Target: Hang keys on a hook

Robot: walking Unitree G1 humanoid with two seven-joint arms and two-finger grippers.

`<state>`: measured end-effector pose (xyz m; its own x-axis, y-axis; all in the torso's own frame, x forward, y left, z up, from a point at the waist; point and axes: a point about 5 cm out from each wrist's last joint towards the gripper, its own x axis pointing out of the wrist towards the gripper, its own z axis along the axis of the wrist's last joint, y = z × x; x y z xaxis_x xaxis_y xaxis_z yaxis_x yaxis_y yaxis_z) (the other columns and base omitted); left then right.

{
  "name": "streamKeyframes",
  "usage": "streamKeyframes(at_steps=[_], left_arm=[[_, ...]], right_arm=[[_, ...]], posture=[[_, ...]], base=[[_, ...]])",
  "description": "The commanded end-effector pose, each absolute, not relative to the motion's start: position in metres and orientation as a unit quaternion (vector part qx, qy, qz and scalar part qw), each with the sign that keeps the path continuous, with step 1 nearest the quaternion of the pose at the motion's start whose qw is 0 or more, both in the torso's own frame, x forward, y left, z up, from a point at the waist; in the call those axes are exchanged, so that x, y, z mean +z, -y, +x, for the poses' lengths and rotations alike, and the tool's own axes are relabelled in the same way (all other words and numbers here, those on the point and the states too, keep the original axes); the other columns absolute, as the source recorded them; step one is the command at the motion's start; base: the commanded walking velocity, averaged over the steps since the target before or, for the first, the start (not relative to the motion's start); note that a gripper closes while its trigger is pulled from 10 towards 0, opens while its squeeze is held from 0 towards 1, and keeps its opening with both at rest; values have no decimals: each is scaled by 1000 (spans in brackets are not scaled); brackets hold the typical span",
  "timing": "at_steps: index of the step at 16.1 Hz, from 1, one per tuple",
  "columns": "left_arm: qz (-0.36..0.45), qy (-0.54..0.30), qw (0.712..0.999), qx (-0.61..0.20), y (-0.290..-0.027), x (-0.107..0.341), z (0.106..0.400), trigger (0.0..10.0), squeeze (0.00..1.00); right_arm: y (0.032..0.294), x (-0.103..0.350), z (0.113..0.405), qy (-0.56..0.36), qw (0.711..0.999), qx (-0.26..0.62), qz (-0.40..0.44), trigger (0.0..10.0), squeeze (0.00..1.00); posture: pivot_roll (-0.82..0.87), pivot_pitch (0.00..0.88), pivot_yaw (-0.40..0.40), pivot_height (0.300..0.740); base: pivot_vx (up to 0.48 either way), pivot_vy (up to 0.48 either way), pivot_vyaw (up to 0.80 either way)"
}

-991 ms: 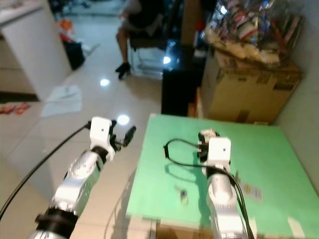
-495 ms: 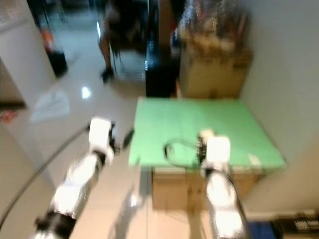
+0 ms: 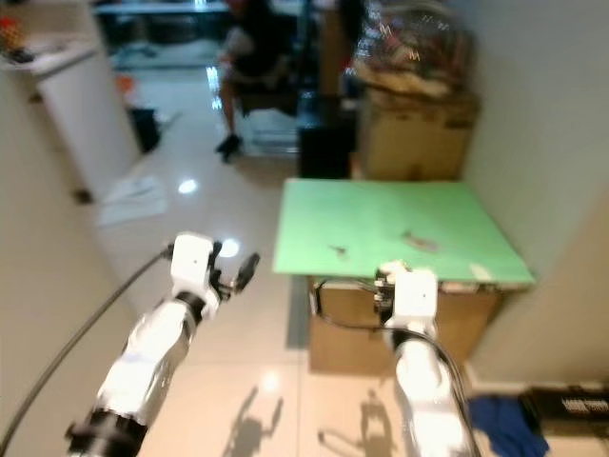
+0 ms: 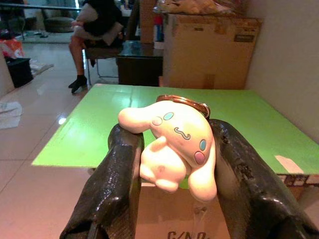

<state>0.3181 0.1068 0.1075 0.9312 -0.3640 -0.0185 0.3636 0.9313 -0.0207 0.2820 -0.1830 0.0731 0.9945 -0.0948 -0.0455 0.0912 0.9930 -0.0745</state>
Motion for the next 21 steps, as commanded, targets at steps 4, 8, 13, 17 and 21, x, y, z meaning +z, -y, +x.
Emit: streamKeyframes(at_steps=[4, 8, 13, 17, 21], left_arm=[[-4, -16, 986, -164, -115, 104, 316, 10000, 0], [15, -50, 997, -55, -141, 94, 319, 10000, 0], [29, -58, 997, 32, -191, 75, 281, 10000, 0], [45, -43, 998, -5, -194, 77, 241, 10000, 0], [29, -55, 998, -12, -181, 75, 241, 10000, 0]], right_arm=[[180, 74, 287, -29, 999, -33, -28, 0, 0], [182, 74, 289, -31, 999, -24, -25, 0, 0], [198, 65, 268, -29, 999, -35, -10, 0, 0], [199, 47, 222, -71, 997, -7, 18, 0, 0], [190, 49, 228, -69, 996, 41, 24, 0, 0]], posture=[[-121, 0, 14, 740], [-115, 0, 6, 740], [-92, 0, 3, 740], [-58, 0, -20, 740], [-57, 0, -20, 740]], base=[[0, -480, 689], [0, -120, 650], [0, 0, 622], [0, 0, 619], [0, 0, 620]])
